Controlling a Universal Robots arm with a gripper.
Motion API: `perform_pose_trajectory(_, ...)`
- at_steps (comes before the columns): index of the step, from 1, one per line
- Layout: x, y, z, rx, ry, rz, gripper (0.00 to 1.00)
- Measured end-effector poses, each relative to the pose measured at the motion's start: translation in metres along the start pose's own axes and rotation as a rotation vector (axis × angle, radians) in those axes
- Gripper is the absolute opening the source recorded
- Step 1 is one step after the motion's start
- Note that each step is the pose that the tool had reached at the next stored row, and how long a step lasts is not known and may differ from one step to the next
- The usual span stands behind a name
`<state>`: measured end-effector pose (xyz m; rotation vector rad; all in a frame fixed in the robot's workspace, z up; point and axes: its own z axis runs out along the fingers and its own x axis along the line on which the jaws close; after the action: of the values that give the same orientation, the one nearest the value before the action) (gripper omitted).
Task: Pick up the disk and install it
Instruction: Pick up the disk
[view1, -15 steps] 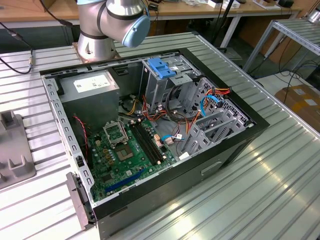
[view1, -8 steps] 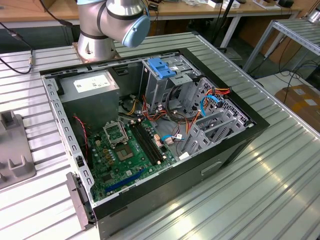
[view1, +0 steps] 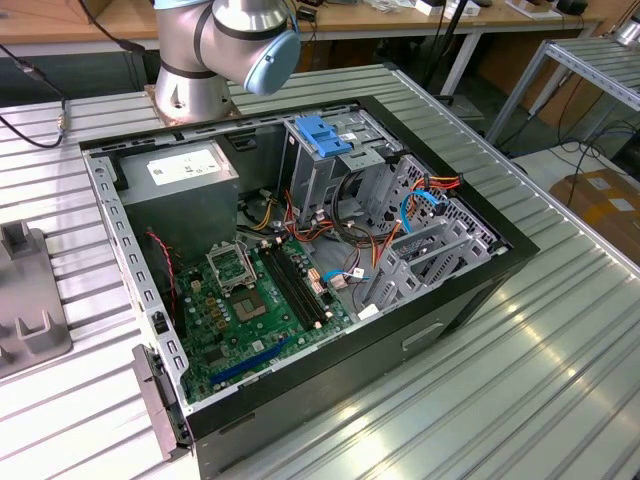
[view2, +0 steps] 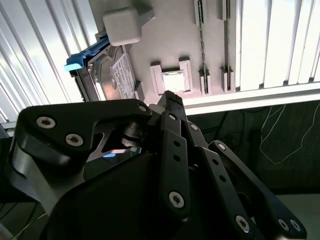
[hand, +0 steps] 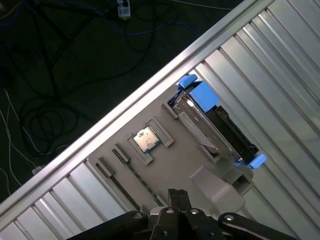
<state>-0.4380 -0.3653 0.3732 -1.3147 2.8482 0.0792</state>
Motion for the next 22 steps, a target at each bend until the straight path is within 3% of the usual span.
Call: perform_pose_trajectory(22, 0.0, 0.0, 0.0, -0.0032, 0.0057, -0.129, 0.1)
